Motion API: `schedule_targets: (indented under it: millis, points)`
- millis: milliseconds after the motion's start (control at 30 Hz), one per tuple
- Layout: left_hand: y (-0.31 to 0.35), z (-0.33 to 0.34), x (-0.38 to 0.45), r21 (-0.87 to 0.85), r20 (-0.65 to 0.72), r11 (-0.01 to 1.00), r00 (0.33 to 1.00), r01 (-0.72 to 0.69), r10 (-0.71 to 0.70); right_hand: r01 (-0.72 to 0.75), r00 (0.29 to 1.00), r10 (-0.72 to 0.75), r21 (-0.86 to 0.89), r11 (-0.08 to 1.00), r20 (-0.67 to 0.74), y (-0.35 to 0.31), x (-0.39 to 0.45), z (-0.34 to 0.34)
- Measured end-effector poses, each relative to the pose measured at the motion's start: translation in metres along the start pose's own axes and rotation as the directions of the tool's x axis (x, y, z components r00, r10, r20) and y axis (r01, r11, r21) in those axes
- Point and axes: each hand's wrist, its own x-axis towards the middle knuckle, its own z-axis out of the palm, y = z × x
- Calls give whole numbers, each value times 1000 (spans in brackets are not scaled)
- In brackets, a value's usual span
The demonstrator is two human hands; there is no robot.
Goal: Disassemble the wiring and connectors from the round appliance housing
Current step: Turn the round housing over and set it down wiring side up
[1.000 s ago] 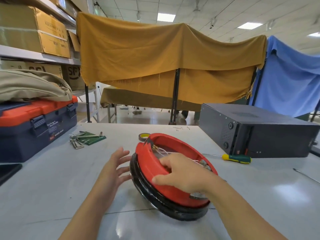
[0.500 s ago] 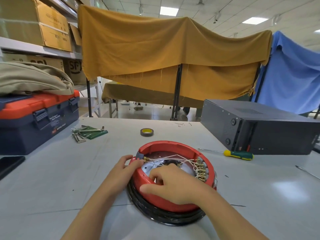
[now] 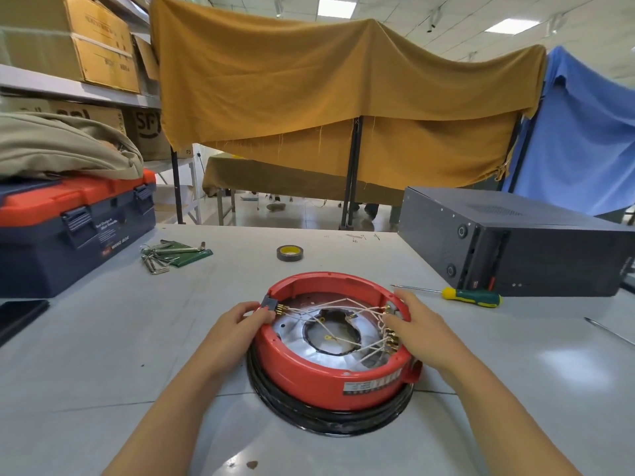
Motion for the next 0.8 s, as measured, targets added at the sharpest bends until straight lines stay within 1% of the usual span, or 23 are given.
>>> schedule_targets:
  millis: [67,267,367,433,467,500,533,600,667,733,800]
  points:
    - [-1,1,2,24,-12,1000,1000,5,-5,5,1000,-5,71,997,3,4,2,2]
    - [-8,4,11,66,-89,998,996,-25,31,19,999,-15,125,992,-32,6,10,5]
    - [-8,7,10,32,-82,996,993,-82,85,-19,999,28,231,973,-38,8,16,4]
    - [-7,8,12,12,-74,989,987,-144,145,-32,996,59,328,944,-73,12,24,1]
    - [-7,8,13,-6,-71,986,983,-168,167,-37,993,73,343,939,-92,16,28,0]
    - [-8,9,14,-39,-65,982,981,-187,184,-38,991,77,317,948,-112,21,33,-2]
    - [-8,10,14,-77,-61,976,978,-203,198,-33,989,67,247,968,-131,27,40,-3]
    - [-9,13,15,-127,-68,964,972,-234,227,-13,991,18,41,999,-133,41,56,-7]
    - [-10,17,18,-142,-81,957,966,-255,245,-9,996,-5,-158,987,-87,55,74,-11]
    - [-12,20,21,-154,-93,958,968,-244,232,-1,999,-11,-363,932,-30,67,92,-15]
    - [-15,22,24,-161,-101,957,968,-242,228,18,1000,-9,-569,822,18,76,108,-18]
